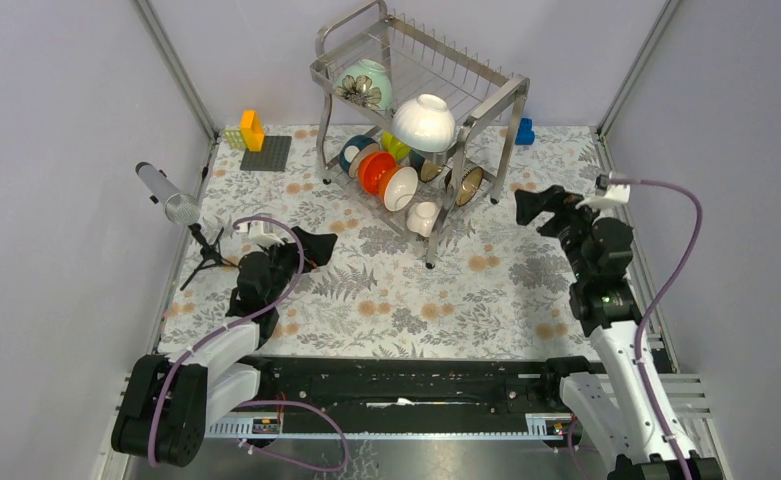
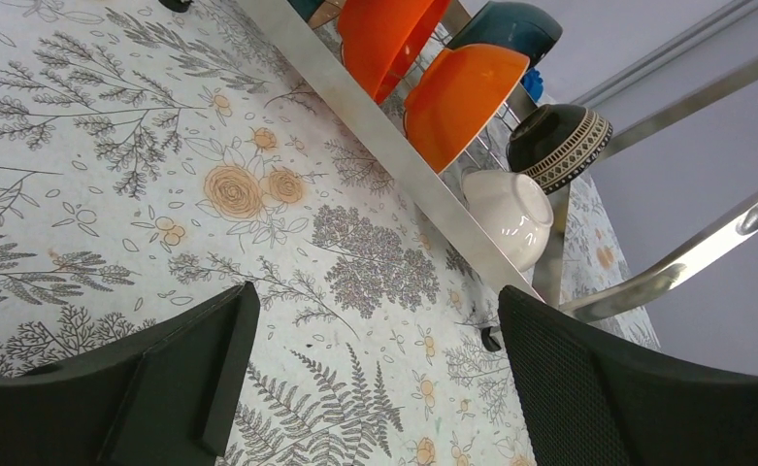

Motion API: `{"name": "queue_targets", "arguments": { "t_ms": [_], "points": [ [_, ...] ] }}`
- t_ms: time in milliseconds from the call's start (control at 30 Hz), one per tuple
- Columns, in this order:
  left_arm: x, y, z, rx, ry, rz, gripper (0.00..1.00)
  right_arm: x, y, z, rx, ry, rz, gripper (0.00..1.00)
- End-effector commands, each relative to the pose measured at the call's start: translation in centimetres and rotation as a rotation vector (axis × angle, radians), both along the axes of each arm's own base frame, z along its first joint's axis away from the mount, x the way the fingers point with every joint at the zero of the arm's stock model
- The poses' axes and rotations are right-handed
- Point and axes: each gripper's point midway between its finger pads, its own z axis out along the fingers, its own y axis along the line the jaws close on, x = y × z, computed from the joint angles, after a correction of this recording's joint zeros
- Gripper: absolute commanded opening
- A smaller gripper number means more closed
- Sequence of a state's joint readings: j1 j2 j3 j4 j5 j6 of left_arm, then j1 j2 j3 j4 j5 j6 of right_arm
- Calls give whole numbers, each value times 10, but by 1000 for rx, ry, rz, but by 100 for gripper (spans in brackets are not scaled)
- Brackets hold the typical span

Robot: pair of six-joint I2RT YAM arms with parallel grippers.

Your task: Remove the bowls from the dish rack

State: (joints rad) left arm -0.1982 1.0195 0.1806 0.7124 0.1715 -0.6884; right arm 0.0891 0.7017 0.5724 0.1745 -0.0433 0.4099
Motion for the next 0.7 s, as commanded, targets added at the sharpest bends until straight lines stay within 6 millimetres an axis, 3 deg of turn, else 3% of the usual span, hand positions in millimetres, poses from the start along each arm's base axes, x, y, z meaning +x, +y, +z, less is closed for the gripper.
{"name": "queue_targets", "arguments": {
  "t_ms": [0, 100, 267, 500, 667],
  "points": [
    [1, -10, 22, -25, -83, -52, 99, -14, 30, 69, -63, -71, 201, 100],
    [0, -12, 23, -32, -87, -63, 99, -24, 46, 111, -86, -120, 305, 100],
    [-2, -17, 25, -38, -96, -97, 99, -40, 63, 160, -182, -185, 439, 100],
    [-3, -19, 26, -40, -102, -109, 99, -33, 101, 202, -223, -248, 610, 100],
    [-3, -20, 26, -39, -102, -116, 99, -23, 141, 221, -333, -267, 661, 100]
  ]
}}
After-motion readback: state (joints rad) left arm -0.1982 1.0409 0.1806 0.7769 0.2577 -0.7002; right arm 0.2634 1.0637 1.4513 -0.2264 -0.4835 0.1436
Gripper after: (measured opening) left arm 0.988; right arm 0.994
